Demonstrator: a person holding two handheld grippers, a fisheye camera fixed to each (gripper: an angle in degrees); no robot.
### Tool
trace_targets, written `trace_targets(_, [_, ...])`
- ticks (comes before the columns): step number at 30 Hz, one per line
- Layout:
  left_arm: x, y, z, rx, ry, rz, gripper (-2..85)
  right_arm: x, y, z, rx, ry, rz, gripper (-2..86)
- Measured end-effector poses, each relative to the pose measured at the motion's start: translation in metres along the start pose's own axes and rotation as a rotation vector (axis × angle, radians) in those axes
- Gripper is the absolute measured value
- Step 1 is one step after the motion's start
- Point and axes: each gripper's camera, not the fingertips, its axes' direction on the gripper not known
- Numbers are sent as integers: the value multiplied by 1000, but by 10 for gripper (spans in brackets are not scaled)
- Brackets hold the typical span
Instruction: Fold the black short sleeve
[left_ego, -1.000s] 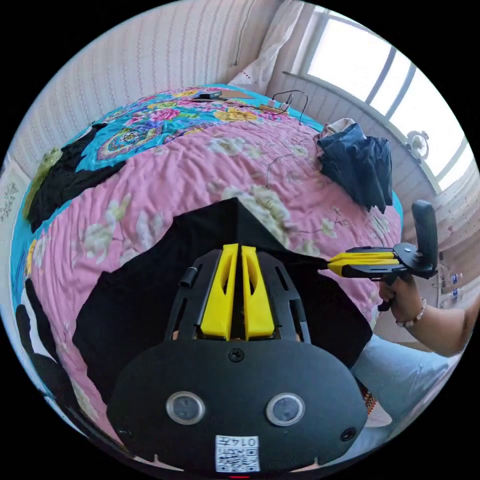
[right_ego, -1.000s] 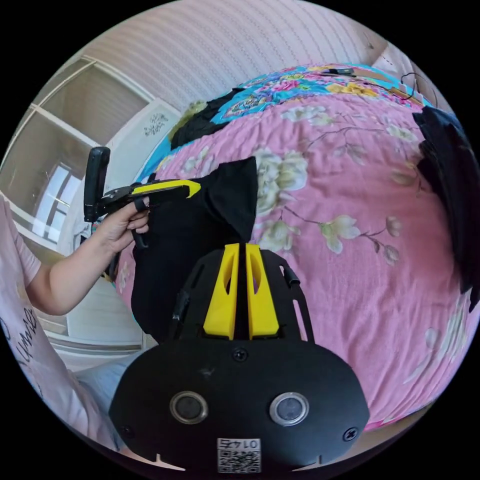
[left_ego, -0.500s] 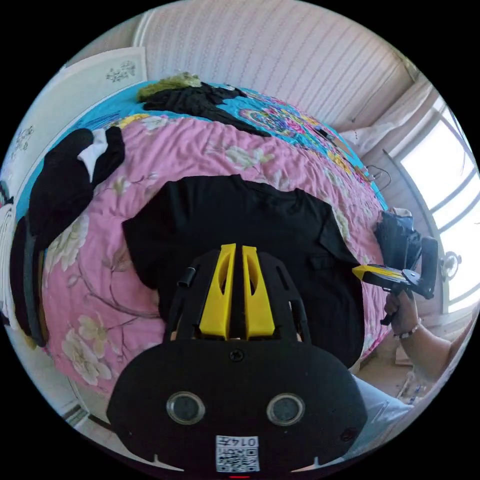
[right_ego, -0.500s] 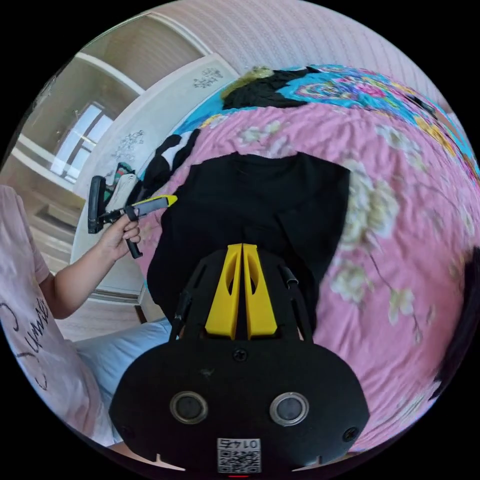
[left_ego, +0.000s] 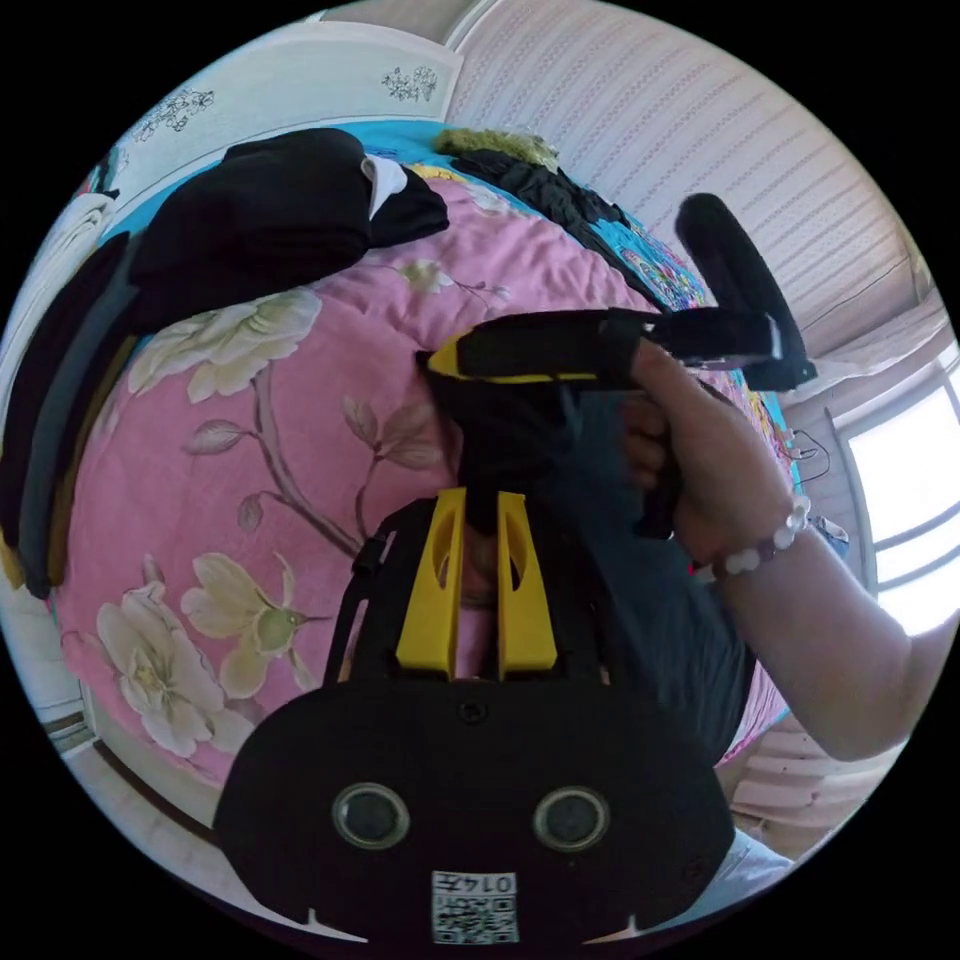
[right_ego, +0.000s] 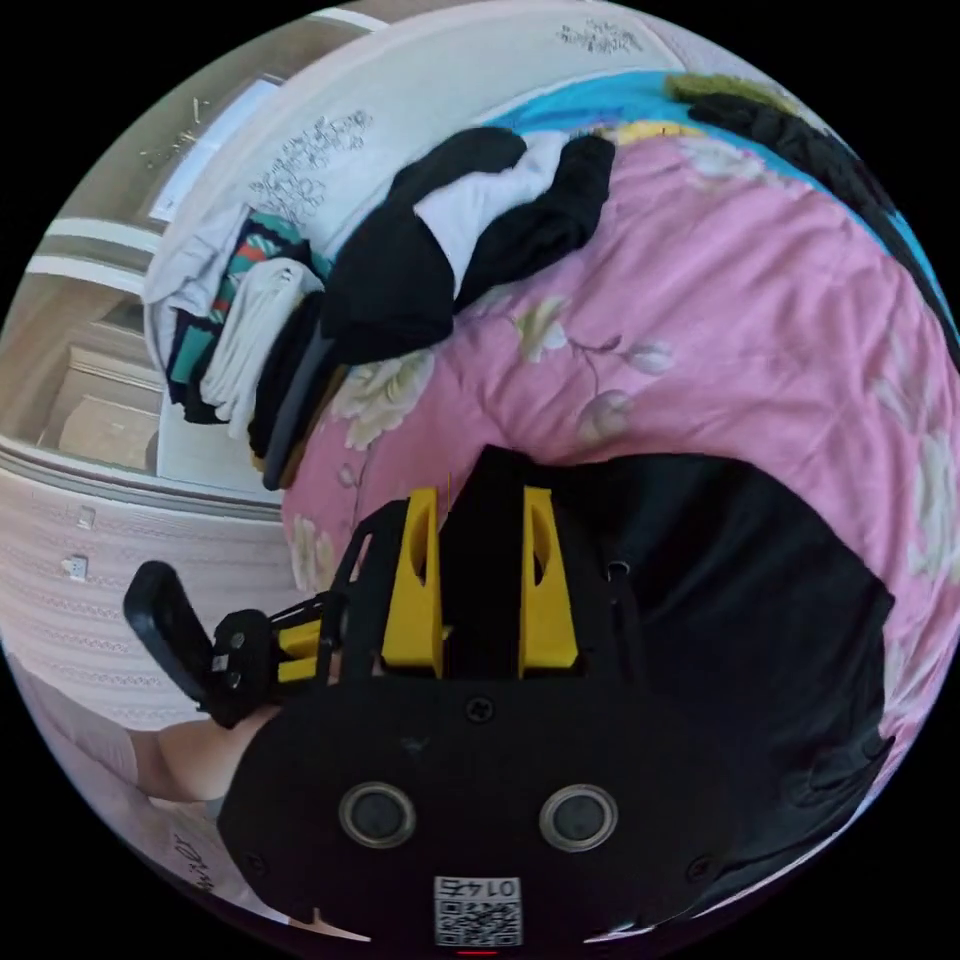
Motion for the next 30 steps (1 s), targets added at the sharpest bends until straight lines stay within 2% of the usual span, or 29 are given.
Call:
trace_targets(3, [9, -9, -16, 0, -3, 64, 5, -2, -7, 12, -3, 110, -3, 26])
trace_targets(4, [14, -11, -27, 5, -6, 79, -2, 3, -6, 5, 1, 59, -6, 20])
trace_targets(7, [40, -14, -68, 87, 0, 168, -6, 16, 26, -56, 176, -48, 17, 12])
trace_targets(9, [61, -14, -93, 136, 88, 271, -3, 25, 59, -96, 271, -41, 53, 10])
trace_targets(11, [88, -10, -114, 161, 282, 439, 8, 44, 106, -129, 335, 1, 143, 10])
trace_targets(14, [101, -12, -119, 101, 349, 469, 28, 78, 152, -142, 327, 24, 268, 13])
trace_targets(18, [111, -25, -135, 85, 264, 465, 32, 102, 188, -153, 305, -53, 330, 19])
trace_targets(21, [116, -53, -142, 117, 160, 418, 30, 106, 218, -180, 326, -32, 326, 26])
trace_targets(24, [126, -102, -128, 96, 96, 362, 26, 115, 258, -230, 415, 80, 349, 46])
trace_targets(27, [134, -157, -107, 46, 206, 261, 48, 138, 294, -277, 467, 304, 465, 100])
trace_targets(30, [168, -190, -88, 64, 54, 326, 56, 177, 306, -293, 484, 315, 559, 126])
